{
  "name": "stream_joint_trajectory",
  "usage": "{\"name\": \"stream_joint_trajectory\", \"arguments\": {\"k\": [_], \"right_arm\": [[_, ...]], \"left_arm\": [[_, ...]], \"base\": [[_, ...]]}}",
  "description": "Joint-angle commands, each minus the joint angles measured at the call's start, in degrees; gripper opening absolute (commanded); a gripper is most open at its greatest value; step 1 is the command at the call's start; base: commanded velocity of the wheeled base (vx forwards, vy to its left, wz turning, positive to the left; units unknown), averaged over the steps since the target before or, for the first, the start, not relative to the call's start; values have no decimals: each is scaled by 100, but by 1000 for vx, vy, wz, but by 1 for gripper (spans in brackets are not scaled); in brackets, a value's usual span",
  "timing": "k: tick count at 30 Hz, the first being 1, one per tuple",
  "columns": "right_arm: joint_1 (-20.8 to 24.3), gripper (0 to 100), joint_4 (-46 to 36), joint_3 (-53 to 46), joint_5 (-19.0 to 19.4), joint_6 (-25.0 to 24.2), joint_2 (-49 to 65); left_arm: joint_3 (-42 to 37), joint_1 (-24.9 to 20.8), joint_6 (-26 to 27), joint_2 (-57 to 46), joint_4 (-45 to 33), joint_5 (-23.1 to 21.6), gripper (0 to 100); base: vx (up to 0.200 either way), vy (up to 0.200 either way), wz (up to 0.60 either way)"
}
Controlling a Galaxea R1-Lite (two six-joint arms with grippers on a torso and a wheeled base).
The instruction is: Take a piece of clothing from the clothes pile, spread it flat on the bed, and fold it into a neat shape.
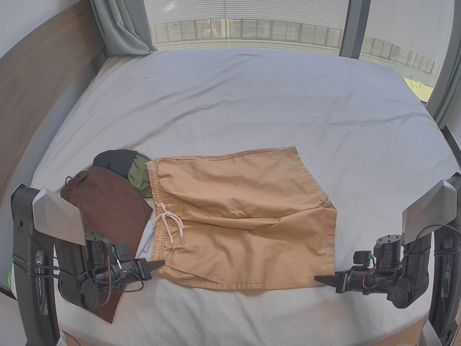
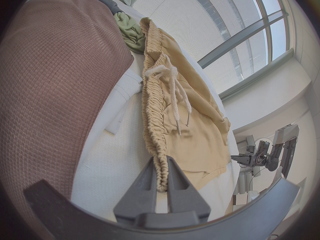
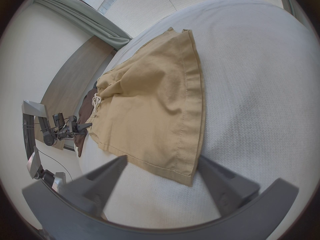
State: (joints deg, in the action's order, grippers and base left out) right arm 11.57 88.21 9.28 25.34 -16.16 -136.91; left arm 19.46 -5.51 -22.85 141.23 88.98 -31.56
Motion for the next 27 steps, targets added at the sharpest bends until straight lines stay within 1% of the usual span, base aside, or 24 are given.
{"name": "stream_joint_trajectory", "arguments": {"k": [1, 15, 20, 23, 27], "right_arm": [[3, 0, 12, 39, 6, -1, -28], [3, 0, 12, 22, -30, 26, -11], [38, 0, 12, -58, -109, 78, 51], [38, 0, 12, -128, -126, 184, 59], [38, 0, 12, -339, -117, 500, 77]], "left_arm": [[-12, -3, -1, 1, 14, 1, 0], [-74, 24, 35, -16, 14, -25, 0], [-372, 85, 360, -148, 5, -52, 0], [-627, 85, 404, -359, 5, -140, 0], [-935, 85, 421, -614, 5, -342, 0]], "base": [[0, 0, 0], [0, 0, 0], [0, 0, 0], [0, 0, 0], [0, 0, 0]]}}
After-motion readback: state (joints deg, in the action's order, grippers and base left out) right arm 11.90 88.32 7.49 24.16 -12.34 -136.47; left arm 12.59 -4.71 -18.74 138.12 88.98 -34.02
